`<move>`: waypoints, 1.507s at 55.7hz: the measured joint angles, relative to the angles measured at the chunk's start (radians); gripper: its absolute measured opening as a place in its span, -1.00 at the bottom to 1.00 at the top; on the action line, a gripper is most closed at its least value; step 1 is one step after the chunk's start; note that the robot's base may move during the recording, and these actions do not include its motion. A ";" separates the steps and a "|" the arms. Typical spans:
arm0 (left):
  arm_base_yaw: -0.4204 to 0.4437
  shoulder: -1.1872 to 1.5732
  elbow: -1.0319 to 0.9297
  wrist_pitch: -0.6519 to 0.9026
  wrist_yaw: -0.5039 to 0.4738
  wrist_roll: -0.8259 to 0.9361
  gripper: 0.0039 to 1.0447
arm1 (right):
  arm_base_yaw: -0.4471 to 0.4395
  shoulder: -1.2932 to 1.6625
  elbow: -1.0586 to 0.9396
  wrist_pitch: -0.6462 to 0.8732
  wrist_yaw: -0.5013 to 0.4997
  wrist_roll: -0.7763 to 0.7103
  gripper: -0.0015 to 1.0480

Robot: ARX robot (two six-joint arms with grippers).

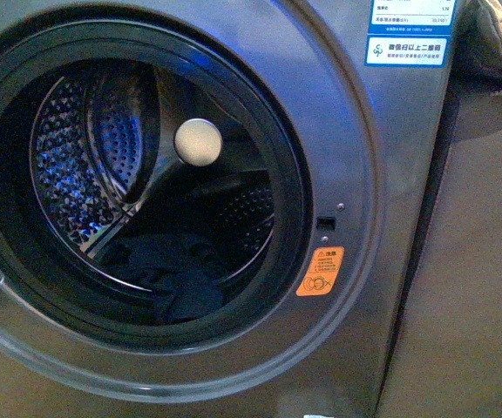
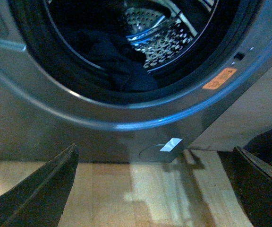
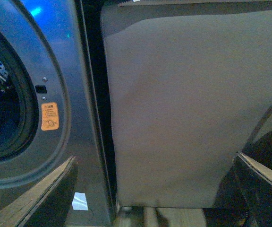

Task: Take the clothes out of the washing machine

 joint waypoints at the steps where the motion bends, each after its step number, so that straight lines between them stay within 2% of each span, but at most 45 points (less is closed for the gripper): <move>1: -0.005 0.045 0.018 0.035 0.002 -0.001 0.88 | 0.000 0.000 0.000 0.000 0.000 0.000 0.86; 10: -0.079 0.443 0.198 0.303 -0.043 0.040 0.88 | 0.000 0.000 0.000 0.000 0.000 0.000 0.86; 20: -0.154 0.798 0.370 0.411 -0.131 0.106 0.88 | 0.000 0.000 0.000 0.000 0.000 0.000 0.86; 31: -0.211 1.152 0.598 0.445 -0.179 0.127 0.88 | 0.000 0.000 0.000 0.000 0.000 0.000 0.86; 52: -0.242 1.555 1.000 0.395 -0.238 0.208 0.88 | 0.000 0.000 0.000 0.000 0.000 0.000 0.86; 77: -0.241 1.892 1.453 0.162 -0.264 0.299 0.88 | 0.000 0.000 0.000 0.000 0.000 0.000 0.86; 84: -0.236 1.991 1.601 0.098 -0.299 0.327 0.88 | 0.000 0.000 0.000 0.000 0.000 0.000 0.86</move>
